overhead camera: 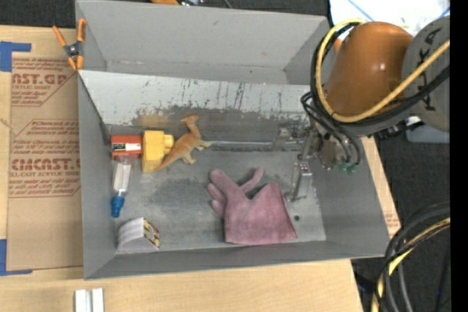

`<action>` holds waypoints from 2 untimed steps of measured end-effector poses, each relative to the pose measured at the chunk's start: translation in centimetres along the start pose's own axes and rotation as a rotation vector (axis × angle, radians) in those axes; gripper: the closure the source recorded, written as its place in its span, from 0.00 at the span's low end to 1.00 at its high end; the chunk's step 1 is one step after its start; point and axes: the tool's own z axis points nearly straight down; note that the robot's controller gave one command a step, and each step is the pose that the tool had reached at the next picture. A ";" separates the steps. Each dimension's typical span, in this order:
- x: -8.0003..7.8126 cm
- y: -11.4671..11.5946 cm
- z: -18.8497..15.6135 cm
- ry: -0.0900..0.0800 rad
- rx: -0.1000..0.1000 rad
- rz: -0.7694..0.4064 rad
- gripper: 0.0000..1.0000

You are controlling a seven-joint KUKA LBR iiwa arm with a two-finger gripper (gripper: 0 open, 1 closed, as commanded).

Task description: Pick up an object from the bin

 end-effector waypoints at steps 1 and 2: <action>0.2 3.1 0.9 0.010 -0.001 0.039 0.00; 0.7 2.6 0.1 -0.006 0.000 0.033 0.00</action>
Offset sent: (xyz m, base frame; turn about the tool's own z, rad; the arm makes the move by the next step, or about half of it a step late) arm -0.0494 0.0721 -0.0082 -0.0364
